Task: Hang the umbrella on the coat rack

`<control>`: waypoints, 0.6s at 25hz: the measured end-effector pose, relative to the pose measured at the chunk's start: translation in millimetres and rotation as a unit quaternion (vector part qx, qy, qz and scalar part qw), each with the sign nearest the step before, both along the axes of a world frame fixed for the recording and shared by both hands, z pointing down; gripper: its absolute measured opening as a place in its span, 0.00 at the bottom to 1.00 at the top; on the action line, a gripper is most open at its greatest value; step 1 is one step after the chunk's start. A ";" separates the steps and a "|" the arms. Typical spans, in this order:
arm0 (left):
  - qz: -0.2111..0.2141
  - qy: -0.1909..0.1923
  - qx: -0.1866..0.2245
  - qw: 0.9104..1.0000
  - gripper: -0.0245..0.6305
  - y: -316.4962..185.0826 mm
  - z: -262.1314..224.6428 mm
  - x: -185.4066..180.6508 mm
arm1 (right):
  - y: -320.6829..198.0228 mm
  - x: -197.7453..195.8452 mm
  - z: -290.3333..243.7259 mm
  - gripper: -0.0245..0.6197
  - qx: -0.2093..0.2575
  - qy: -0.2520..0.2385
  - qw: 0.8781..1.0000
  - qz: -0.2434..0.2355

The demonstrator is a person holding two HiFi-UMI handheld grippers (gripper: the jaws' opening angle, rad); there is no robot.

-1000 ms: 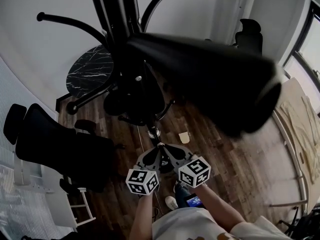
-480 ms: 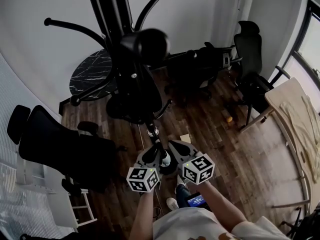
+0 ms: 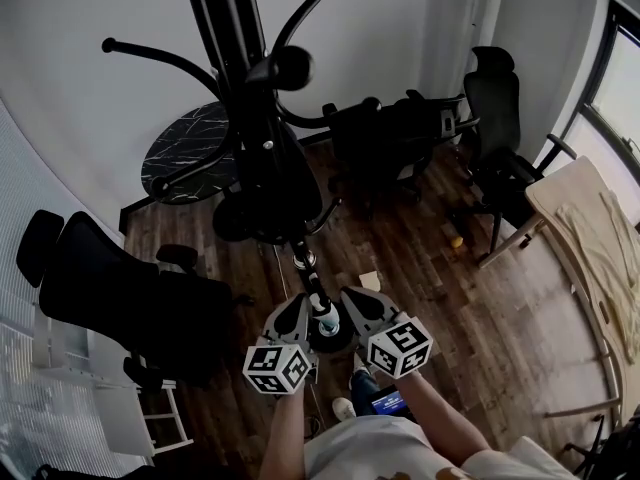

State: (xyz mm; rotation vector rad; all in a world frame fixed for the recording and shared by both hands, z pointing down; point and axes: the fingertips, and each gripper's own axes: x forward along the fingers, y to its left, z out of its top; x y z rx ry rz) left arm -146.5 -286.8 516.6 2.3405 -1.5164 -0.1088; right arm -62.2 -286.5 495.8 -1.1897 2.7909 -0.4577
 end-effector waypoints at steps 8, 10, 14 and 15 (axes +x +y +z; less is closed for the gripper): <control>0.025 -0.041 0.013 0.999 0.07 42.9 -8.0 11.6 | 47.2 8.6 -8.1 0.05 0.053 0.074 0.996 -0.008; 0.028 -0.048 0.012 0.998 0.07 52.4 -5.7 15.4 | 55.0 14.7 -9.1 0.05 0.055 0.077 0.995 0.003; 0.014 -0.046 0.025 0.999 0.07 69.7 -12.5 17.7 | 73.0 18.7 -12.4 0.05 0.059 0.086 0.995 0.004; 0.008 -0.043 0.027 0.999 0.07 74.1 -14.4 17.9 | 78.3 18.9 -12.9 0.05 0.060 0.090 0.994 0.002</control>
